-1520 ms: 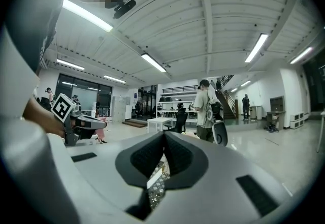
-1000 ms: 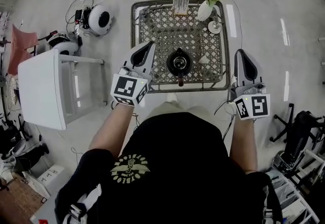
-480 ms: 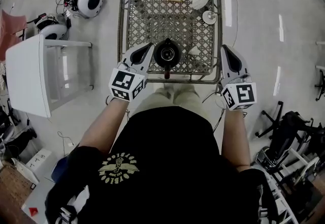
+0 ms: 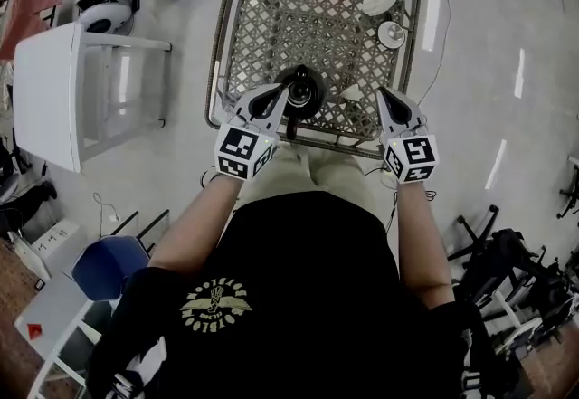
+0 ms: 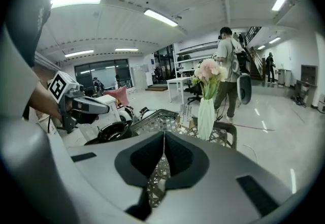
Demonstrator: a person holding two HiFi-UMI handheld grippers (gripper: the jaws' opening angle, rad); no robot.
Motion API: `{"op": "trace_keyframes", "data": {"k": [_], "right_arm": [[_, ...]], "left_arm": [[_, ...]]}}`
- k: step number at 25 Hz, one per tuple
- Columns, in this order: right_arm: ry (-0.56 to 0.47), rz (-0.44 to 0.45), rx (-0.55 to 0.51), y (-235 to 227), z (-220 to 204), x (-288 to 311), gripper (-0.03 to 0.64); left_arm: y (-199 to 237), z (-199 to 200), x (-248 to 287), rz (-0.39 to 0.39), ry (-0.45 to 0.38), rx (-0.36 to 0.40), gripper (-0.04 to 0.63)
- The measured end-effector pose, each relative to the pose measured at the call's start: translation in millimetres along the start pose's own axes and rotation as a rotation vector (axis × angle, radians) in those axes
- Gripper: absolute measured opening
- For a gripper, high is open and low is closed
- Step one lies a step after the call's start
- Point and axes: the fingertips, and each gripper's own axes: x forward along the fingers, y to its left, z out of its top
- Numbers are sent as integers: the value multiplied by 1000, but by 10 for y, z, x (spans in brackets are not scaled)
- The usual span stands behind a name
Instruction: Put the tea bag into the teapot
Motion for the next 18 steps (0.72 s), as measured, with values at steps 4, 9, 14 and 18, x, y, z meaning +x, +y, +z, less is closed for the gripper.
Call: {"op": "trace_keyframes", "data": {"k": [4, 9, 14, 18], "right_arm": [[53, 57, -7, 15, -249, 235, 9], [113, 110, 12, 31, -635, 524, 11], [205, 153, 10, 72, -1028, 716, 144], [282, 166, -11, 100, -1334, 842, 193]], "left_arm": [[20, -87, 59, 20, 6, -19, -3], [55, -193, 134, 10, 2, -53, -3], [41, -231, 183, -3, 15, -56, -3], [-19, -280, 211, -17, 30, -42, -3]]}}
